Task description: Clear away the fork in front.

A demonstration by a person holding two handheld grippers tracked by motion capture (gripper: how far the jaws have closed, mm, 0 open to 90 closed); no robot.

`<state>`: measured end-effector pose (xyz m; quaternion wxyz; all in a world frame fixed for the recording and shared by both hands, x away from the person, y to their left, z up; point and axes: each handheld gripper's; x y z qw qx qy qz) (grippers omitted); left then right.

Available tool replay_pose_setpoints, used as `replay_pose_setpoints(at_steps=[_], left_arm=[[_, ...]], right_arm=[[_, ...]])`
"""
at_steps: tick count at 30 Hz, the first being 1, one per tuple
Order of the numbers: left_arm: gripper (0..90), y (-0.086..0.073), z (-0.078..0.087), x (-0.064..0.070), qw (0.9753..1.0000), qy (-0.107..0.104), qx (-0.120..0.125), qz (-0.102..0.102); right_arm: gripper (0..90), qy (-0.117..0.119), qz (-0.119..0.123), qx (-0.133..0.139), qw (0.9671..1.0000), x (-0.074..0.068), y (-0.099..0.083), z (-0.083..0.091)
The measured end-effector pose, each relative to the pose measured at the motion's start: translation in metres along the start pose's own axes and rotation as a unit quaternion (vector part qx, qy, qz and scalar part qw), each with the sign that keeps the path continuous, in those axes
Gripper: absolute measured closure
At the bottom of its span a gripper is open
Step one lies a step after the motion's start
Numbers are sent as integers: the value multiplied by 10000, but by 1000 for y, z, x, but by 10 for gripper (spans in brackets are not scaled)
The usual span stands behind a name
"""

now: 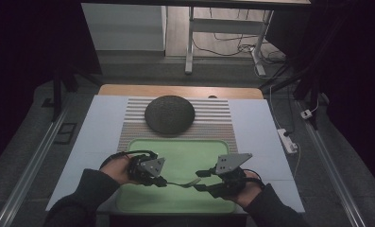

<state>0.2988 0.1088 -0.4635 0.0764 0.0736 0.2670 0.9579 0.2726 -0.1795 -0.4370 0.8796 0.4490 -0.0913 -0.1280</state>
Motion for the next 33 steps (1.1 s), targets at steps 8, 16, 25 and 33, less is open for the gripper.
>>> replay_pose_setpoints(at_steps=[8,16,25,33], left_arm=[[864,-2,1,-1,9985,75,39,537],[864,-9,4,0,9941,297,141,1030],[864,-18,14,6,9699,672,296,2321],[863,-33,22,17,9373,974,647,3285]], right_arm=[[373,-561,-374,152,9976,10,-6,7],[213,-1047,-586,-28,9928,9,-13,8],[93,-1327,-963,-261,9861,4,-26,20],[23,-1665,-954,-57,9814,-3,-35,37]])
Point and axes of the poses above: each handheld gripper's, and its own axes: z roughly backward along the jaws, y roughly out of its top, x roughly to its right, and after that the axes turned 8 degrees about -y, right-handed
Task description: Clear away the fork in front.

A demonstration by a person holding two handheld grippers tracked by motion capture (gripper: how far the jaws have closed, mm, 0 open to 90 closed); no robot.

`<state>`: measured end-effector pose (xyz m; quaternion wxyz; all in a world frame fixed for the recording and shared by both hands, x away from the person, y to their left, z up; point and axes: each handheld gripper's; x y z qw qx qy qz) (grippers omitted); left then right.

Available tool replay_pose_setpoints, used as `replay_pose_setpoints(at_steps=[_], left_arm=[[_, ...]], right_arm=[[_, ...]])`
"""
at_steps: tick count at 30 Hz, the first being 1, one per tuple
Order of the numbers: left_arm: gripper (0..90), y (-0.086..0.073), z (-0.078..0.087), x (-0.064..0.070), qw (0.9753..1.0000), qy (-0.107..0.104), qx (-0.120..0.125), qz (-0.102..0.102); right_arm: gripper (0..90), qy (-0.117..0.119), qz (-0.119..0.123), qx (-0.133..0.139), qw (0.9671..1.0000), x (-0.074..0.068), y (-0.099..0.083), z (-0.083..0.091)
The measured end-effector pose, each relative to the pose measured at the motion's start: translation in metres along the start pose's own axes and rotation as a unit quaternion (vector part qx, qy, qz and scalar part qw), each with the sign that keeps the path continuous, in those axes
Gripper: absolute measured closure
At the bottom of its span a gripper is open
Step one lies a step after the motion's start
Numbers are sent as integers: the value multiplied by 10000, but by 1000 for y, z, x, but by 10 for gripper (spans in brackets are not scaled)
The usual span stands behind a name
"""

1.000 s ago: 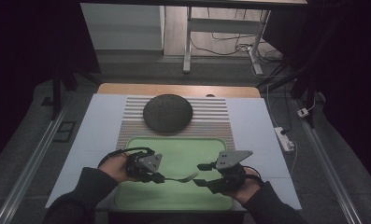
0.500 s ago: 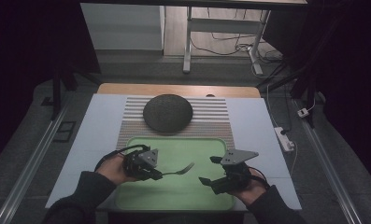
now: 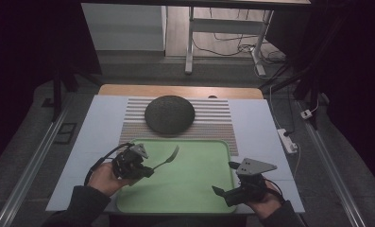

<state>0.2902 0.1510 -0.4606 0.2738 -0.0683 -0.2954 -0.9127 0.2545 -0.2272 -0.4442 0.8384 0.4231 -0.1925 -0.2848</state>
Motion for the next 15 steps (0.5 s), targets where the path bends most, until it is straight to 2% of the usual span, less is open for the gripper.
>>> replay_pose_setpoints(at_steps=[3,6,11,15], left_arm=[[864,-8,3,-2,9991,120,80,393],[864,-16,4,-5,9968,198,135,763],[864,-25,3,-4,9890,521,172,1374],[864,-33,0,-5,9800,522,240,1905]], right_arm=[[5,-88,-37,-44,9999,1,-5,4],[0,-185,-57,-141,9997,3,-10,7],[0,-422,-295,-229,9984,9,-18,13],[0,-445,-446,-279,9976,12,-23,19]])
Point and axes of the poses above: each handheld gripper's, and its own axes: z roughly backward along the jaws, y roughly out of its top, x roughly to its right, and after that the axes turned 8 degrees about -y, right-handed
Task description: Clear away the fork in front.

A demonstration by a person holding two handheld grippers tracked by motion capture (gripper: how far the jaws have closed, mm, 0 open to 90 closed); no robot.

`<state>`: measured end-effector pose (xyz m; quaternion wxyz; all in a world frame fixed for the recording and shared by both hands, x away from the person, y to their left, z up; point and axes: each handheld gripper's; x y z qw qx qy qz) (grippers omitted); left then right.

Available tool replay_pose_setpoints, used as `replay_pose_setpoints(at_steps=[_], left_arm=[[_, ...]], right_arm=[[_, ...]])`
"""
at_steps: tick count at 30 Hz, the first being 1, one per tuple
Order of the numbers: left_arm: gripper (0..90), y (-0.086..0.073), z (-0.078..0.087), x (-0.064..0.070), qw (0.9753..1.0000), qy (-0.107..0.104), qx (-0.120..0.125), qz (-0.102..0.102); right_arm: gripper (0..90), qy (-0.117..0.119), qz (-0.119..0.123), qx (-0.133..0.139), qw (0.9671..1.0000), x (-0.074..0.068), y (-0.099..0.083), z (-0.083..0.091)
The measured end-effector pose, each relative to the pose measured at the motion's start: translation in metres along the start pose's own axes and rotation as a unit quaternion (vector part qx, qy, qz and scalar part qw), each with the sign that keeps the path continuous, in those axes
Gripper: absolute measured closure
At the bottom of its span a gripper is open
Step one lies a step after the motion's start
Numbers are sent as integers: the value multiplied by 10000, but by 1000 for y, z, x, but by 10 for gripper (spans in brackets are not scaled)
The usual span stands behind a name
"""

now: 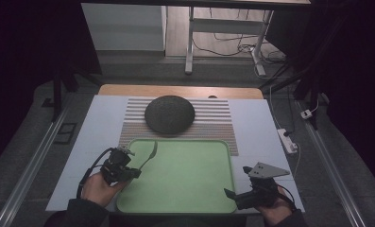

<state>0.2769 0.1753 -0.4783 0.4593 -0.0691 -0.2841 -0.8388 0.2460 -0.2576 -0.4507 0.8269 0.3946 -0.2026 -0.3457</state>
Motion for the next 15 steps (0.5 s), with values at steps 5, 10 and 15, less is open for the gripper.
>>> replay_pose_setpoints(at_steps=[5,10,15], left_arm=[[863,-3,-6,-3,9990,163,-47,411],[863,-5,-13,-12,9966,193,-145,788],[862,-6,-20,-20,9940,282,-316,1011]], right_arm=[[0,-22,-43,-110,9999,1,-5,6],[0,-77,-34,-105,9999,-1,-9,12],[0,-39,-84,-155,9998,0,-12,13]])
Point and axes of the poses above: each handheld gripper's, and its own axes: z roughly backward along the jaws, y roughly out of its top, x roughly to its right, and after that the axes turned 8 degrees about -y, right-handed
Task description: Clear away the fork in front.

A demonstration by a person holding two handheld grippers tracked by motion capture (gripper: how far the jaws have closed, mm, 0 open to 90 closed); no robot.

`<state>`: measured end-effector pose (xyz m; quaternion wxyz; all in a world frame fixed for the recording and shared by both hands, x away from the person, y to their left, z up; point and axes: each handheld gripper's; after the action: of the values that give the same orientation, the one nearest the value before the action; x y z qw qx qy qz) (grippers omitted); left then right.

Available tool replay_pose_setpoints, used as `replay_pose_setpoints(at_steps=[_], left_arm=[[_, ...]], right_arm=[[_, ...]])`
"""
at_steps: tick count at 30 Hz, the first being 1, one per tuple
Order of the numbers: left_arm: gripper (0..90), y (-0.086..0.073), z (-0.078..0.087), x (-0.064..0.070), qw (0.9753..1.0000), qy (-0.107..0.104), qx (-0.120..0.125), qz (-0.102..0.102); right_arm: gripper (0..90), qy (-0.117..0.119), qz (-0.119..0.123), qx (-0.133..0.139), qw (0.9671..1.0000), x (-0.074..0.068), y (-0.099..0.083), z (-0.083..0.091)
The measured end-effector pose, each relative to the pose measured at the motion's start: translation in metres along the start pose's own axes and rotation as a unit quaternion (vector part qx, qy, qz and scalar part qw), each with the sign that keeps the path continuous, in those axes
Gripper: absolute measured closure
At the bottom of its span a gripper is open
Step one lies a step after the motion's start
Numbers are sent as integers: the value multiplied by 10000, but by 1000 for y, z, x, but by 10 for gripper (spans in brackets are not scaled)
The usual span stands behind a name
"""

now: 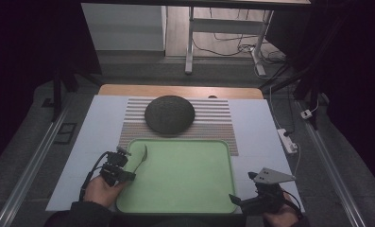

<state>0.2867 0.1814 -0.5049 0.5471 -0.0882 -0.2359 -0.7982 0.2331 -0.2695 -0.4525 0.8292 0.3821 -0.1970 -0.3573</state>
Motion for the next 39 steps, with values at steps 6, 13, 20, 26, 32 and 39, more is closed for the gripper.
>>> replay_pose_setpoints(at_steps=[6,13,20,26,32,39], left_arm=[[856,2,-5,0,9999,54,-99,37],[783,2,0,-3,10000,-60,47,-61],[836,18,11,-6,9977,-149,433,-496],[887,37,7,-15,9959,-200,598,-644],[887,48,-3,-17,9958,-168,562,-697],[887,55,-12,-12,9949,-258,496,-838]], right_arm=[[0,48,83,-85,9999,-1,-1,0],[0,61,-63,-123,9999,0,-3,3],[0,90,-114,-172,9997,2,-3,3],[0,200,-91,-226,9995,2,-3,1],[0,214,-71,-285,9993,2,-3,0],[0,237,-94,-297,9992,2,-3,-1]])
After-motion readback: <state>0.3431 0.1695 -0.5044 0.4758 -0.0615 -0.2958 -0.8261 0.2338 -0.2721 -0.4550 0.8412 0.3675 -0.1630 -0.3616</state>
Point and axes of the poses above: each handheld gripper's, and its own axes: z roughly backward along the jaws, y roughly out of its top, x roughly to its right, and after that the axes turned 8 degrees about -y, right-handed
